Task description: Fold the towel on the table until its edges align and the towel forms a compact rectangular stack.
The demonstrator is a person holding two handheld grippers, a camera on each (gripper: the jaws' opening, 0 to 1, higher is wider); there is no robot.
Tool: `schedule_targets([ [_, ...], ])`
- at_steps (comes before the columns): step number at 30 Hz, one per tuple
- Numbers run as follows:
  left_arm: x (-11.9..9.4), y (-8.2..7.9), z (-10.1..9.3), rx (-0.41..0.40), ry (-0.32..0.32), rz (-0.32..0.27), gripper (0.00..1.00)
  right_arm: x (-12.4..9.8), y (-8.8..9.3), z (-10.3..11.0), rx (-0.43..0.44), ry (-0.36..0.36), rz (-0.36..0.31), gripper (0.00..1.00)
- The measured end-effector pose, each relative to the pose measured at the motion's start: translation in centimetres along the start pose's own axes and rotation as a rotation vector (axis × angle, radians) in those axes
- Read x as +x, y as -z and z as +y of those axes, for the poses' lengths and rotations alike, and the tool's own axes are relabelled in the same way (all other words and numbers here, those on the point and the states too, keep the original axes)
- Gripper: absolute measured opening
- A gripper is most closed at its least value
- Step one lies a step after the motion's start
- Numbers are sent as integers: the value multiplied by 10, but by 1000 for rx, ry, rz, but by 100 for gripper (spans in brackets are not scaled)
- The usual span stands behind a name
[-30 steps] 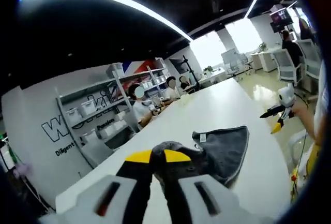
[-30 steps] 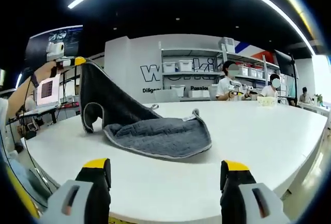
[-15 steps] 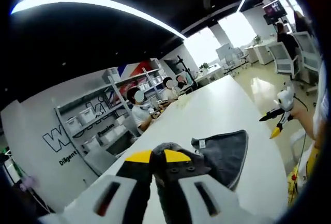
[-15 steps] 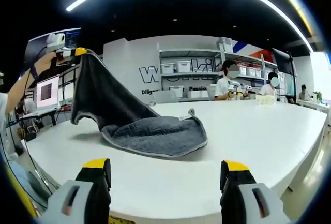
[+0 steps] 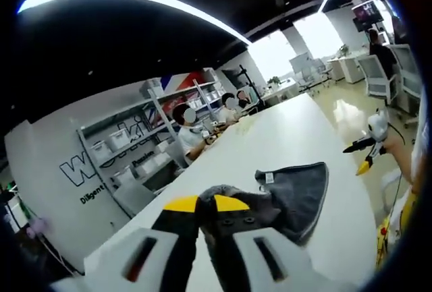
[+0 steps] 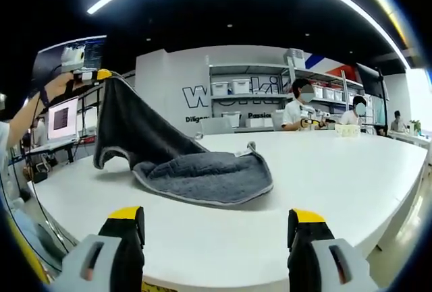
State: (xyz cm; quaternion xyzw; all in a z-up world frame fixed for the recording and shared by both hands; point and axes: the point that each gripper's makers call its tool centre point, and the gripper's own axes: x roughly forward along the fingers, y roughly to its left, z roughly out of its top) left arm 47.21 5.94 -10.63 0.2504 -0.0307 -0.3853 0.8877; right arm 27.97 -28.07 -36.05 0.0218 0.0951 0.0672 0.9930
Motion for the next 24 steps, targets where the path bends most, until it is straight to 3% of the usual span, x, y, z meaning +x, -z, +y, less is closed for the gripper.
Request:
schedule_targets([
  [15,14,78,41,-128,-33,51,9,6,-1,9,-35,9,34,91],
  [24,25,114,62,-190,-61,71,9,10,-5,15,-55,13,43,91],
])
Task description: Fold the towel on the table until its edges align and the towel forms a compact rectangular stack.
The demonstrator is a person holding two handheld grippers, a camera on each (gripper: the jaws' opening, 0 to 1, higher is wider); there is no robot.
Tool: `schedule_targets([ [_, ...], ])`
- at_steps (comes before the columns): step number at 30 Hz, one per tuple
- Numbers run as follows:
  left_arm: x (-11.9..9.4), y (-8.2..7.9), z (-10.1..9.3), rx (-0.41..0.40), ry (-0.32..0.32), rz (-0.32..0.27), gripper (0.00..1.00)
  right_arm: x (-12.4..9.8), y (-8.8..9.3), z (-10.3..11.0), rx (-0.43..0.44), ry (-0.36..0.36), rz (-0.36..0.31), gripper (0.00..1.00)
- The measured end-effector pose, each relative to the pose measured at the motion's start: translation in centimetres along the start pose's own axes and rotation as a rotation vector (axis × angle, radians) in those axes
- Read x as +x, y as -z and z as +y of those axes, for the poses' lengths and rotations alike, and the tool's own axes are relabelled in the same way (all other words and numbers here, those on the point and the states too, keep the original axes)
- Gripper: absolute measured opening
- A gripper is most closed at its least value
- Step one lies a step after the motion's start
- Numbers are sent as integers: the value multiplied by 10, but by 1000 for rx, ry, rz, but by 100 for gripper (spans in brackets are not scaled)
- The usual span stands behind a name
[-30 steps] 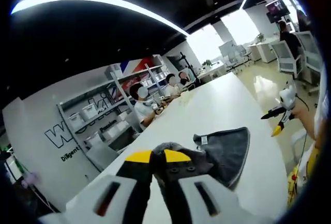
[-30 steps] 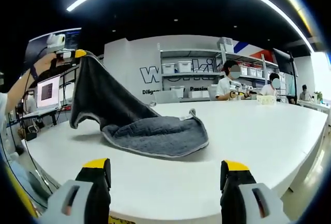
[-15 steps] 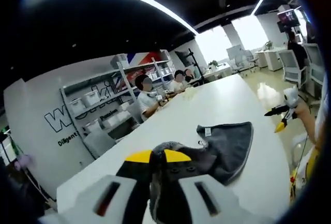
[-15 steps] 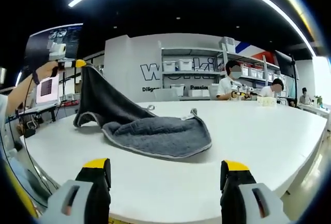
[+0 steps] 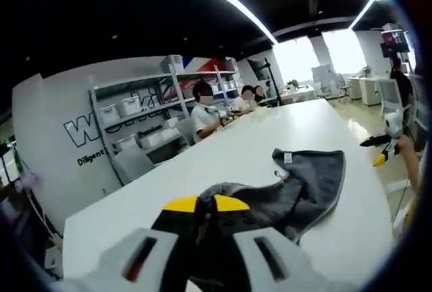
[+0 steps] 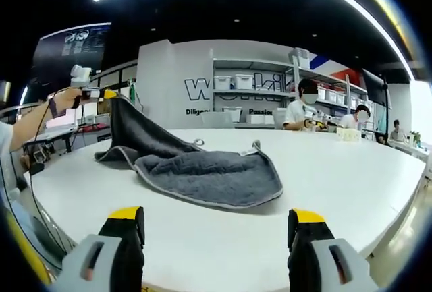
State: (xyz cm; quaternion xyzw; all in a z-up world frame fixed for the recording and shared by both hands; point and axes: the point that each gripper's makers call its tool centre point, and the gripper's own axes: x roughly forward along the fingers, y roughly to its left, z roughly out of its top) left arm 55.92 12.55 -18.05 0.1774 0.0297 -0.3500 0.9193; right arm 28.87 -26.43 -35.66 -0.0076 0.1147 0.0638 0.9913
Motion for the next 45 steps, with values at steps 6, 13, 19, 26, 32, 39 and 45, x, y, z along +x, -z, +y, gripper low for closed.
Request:
schedule_targets([
  [6,15,26,10,-38,-15,32,9,1,0,0,-8,6,7,91],
  [13,28,49,20,-75,-32,56,9,2,1,-2,-12,19,17,91],
  [19,40,68,27,-98,-40,82,9,5,5,-2,-12,22,30,91],
  [26,51,88,32,-114,-52,118,9,10,7,-1,-14,20,40,91],
  [32,66,107,39,-139,-70,151,9,11,8,0,-10,16,45,91],
  [39,84,126,47,-160,-92,184,9,10,8,-1,-9,17,47,91],
  [45,98,147,52,-181,-118,230,9,10,8,-2,-10,19,49,91],
])
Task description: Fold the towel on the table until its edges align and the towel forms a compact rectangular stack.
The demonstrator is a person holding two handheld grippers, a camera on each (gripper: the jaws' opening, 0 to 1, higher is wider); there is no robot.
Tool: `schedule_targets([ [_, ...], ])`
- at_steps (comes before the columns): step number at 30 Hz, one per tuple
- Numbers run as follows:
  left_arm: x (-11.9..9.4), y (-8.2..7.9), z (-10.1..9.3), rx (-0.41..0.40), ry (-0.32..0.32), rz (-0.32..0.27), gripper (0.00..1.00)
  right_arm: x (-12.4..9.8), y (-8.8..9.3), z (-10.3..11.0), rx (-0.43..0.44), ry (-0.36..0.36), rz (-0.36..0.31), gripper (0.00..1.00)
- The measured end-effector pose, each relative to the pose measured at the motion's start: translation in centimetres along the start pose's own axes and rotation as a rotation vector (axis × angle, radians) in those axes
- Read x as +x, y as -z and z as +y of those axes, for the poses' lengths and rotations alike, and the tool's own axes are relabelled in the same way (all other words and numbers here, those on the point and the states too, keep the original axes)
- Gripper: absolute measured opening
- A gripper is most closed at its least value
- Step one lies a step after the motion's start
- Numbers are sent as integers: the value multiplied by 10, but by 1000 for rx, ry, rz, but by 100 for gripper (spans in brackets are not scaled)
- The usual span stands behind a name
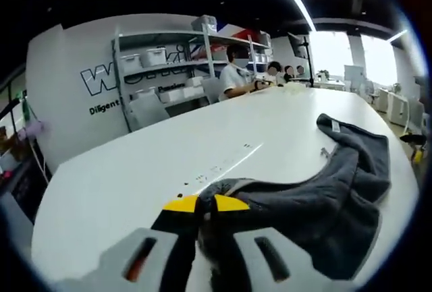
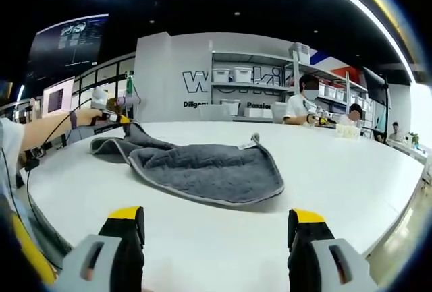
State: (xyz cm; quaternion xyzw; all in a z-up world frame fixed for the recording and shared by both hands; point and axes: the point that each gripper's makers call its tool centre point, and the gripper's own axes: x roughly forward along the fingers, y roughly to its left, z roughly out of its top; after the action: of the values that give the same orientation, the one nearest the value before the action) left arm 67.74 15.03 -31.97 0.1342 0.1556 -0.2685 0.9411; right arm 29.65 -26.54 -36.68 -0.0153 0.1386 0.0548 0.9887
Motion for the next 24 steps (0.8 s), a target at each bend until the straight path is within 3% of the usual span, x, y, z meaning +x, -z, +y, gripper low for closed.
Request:
schedule_targets([
  [10,19,22,8,-27,-32,47,9,0,1,-2,0,6,4,91],
  [19,34,43,20,-41,-90,122,9,3,2,-4,1,9,10,91],
  [24,36,56,27,-9,-138,176,9,3,2,-5,1,11,12,91],
])
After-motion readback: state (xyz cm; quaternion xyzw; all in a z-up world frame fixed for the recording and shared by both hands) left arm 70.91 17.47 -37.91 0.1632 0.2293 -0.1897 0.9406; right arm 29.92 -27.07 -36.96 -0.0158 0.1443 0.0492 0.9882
